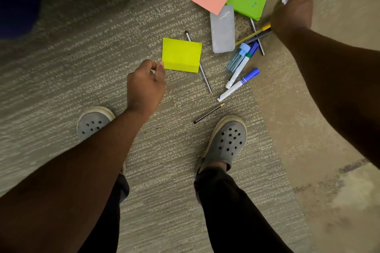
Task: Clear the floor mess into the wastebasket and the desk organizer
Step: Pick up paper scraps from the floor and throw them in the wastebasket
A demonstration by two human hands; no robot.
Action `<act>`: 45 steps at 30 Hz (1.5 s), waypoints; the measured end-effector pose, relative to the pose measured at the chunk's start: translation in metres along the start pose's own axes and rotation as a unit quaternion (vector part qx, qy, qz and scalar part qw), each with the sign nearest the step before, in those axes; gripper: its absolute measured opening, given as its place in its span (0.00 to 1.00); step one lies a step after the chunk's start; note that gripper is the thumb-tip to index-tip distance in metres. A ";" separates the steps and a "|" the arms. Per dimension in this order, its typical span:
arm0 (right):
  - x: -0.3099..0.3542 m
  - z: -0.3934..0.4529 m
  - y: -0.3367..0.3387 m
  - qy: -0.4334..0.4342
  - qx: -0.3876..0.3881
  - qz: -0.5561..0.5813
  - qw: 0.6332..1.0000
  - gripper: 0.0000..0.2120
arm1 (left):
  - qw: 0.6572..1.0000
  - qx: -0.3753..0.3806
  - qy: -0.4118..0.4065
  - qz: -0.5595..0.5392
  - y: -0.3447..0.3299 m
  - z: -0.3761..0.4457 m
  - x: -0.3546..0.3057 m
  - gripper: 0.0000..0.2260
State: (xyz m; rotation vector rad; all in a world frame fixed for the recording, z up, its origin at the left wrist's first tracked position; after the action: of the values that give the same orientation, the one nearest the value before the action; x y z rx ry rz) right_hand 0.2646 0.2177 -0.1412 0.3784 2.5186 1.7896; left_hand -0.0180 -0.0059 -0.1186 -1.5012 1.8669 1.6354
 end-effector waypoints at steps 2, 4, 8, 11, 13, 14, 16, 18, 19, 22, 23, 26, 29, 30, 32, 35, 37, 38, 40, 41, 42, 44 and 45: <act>0.007 -0.017 0.011 -0.013 -0.014 0.050 0.999 0.09 | 1.000 -0.007 0.010 -0.010 0.014 -0.003 -0.006 0.13; 0.021 -0.040 0.026 -0.013 -0.033 0.102 0.994 0.06 | 0.999 -0.011 0.021 -0.029 0.031 -0.008 -0.017 0.13; 0.087 -0.106 0.059 0.070 -0.045 0.181 0.980 0.12 | 0.995 -0.058 0.023 -0.083 0.086 -0.012 -0.052 0.15; 0.168 -0.162 0.086 0.124 -0.045 0.248 0.960 0.06 | 0.986 -0.137 0.020 -0.095 0.146 -0.006 -0.083 0.20; 0.230 -0.199 0.106 0.162 -0.037 0.311 0.936 0.05 | 0.974 -0.208 0.001 -0.093 0.195 -0.001 -0.102 0.22; 0.263 -0.217 0.119 0.190 -0.033 0.342 0.920 0.05 | 0.964 -0.245 -0.021 -0.099 0.221 0.002 -0.111 0.22; 0.326 -0.249 0.143 0.256 -0.027 0.399 0.880 0.05 | 0.938 -0.317 -0.071 -0.118 0.275 0.009 -0.123 0.23; 0.385 -0.276 0.162 0.321 -0.005 0.429 0.844 0.04 | 0.911 -0.374 -0.091 -0.147 0.324 0.018 -0.123 0.22; 0.412 -0.285 0.167 0.344 0.018 0.428 0.835 0.04 | 0.900 -0.397 -0.090 -0.160 0.346 0.023 -0.119 0.20; 0.474 -0.300 0.166 0.389 0.073 0.362 0.844 0.06 | 0.883 -0.425 -0.069 -0.186 0.392 0.037 -0.099 0.16; 0.488 -0.300 0.162 0.404 0.074 0.326 0.852 0.09 | 0.886 -0.423 -0.057 -0.180 0.401 0.042 -0.090 0.16; 0.515 -0.298 0.146 0.445 0.088 0.215 0.865 0.21 | 0.920 -0.360 0.027 -0.151 0.409 0.057 -0.060 0.17; 0.518 -0.295 0.126 0.449 0.096 0.113 0.881 0.30 | 0.947 -0.267 0.111 -0.139 0.402 0.062 -0.035 0.18; 0.513 -0.297 0.124 0.446 0.084 0.111 0.884 0.30 | 0.952 -0.256 0.105 -0.127 0.400 0.059 -0.034 0.20; 0.495 -0.301 0.127 0.429 0.029 0.169 0.887 0.26 | 0.960 -0.261 0.022 -0.098 0.392 0.048 -0.042 0.19; 0.452 -0.308 0.134 0.372 -0.076 0.318 0.869 0.20 | 0.946 -0.283 -0.121 -0.103 0.369 0.023 -0.056 0.16; 0.417 -0.309 0.132 0.329 -0.111 0.361 0.865 0.17 | 0.939 -0.271 -0.172 -0.120 0.343 0.005 -0.064 0.12; 0.397 -0.308 0.128 0.306 -0.112 0.365 0.872 0.16 | 0.943 -0.254 -0.175 -0.123 0.327 -0.004 -0.067 0.10; 0.350 -0.300 0.111 0.249 -0.090 0.352 0.898 0.13 | 0.960 -0.203 -0.149 -0.124 0.289 -0.019 -0.072 0.08; 0.323 -0.295 0.100 0.213 -0.075 0.340 0.913 0.12 | 0.970 -0.170 -0.130 -0.117 0.268 -0.026 -0.073 0.07; 0.295 -0.290 0.089 0.174 -0.056 0.327 0.927 0.12 | 0.979 -0.131 -0.111 -0.107 0.247 -0.031 -0.072 0.07; 0.238 -0.278 0.065 0.093 -0.018 0.298 0.950 0.11 | 0.992 -0.044 -0.081 -0.082 0.205 -0.038 -0.070 0.08; 0.210 -0.271 0.053 0.049 0.004 0.284 0.958 0.10 | 0.995 -0.004 -0.071 -0.065 0.186 -0.038 -0.069 0.09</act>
State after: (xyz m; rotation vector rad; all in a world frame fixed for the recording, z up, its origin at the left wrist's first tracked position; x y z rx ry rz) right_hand 0.0263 0.0281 0.0242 1.1405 2.6659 2.0000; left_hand -0.1184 -0.0309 0.0547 -1.4367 1.6558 1.6455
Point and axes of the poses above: each hand's wrist, its own z-axis towards the middle knuckle, its own y-axis out of the back of the hand, x = y × z, the point moved 3 cm from there along z, towards the middle knuckle, and after that the axes turned 9 degrees about -z, right-handed, at the moved point
